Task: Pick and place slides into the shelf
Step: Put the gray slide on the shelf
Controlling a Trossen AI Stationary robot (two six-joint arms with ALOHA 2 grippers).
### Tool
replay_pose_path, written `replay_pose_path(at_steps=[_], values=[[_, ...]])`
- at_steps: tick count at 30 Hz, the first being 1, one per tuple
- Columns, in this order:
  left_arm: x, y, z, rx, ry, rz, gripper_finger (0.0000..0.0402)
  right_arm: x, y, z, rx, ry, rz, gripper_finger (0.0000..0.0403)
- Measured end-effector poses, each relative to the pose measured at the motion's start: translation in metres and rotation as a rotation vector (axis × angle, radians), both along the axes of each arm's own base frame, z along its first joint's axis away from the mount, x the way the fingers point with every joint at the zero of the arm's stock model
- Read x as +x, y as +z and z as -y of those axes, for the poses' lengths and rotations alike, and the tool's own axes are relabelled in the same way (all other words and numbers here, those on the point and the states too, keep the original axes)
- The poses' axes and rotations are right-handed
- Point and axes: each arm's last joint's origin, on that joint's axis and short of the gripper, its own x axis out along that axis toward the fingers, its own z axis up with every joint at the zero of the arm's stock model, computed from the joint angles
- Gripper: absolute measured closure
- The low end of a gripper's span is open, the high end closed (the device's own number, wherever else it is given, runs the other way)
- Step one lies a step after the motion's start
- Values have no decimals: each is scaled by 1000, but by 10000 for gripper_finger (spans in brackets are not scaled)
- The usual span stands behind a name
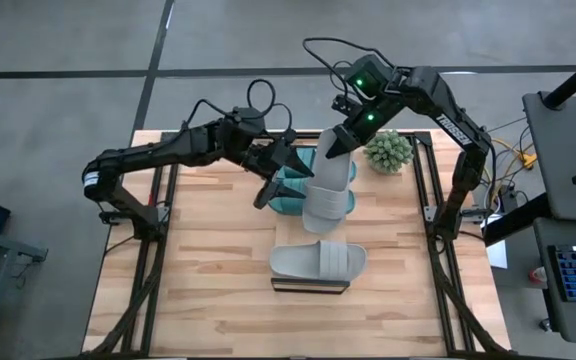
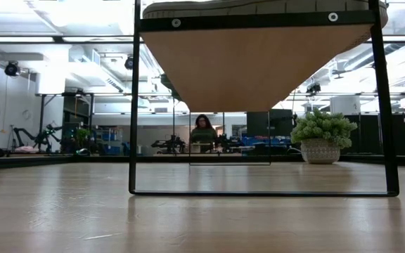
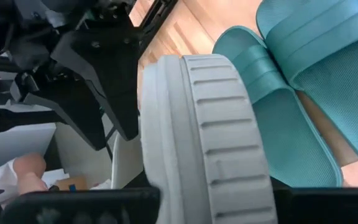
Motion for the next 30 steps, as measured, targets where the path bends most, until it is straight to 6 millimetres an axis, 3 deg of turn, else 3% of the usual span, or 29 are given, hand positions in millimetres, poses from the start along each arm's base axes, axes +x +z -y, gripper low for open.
replay_pose_path(at_steps=[11, 30], values=[[6, -6, 14, -30, -102, -22, 155, 0, 0, 0, -6, 7, 4, 359], [23, -19, 11, -34, -102, -47, 155, 1, -1, 1, -15, 3, 5, 359]])
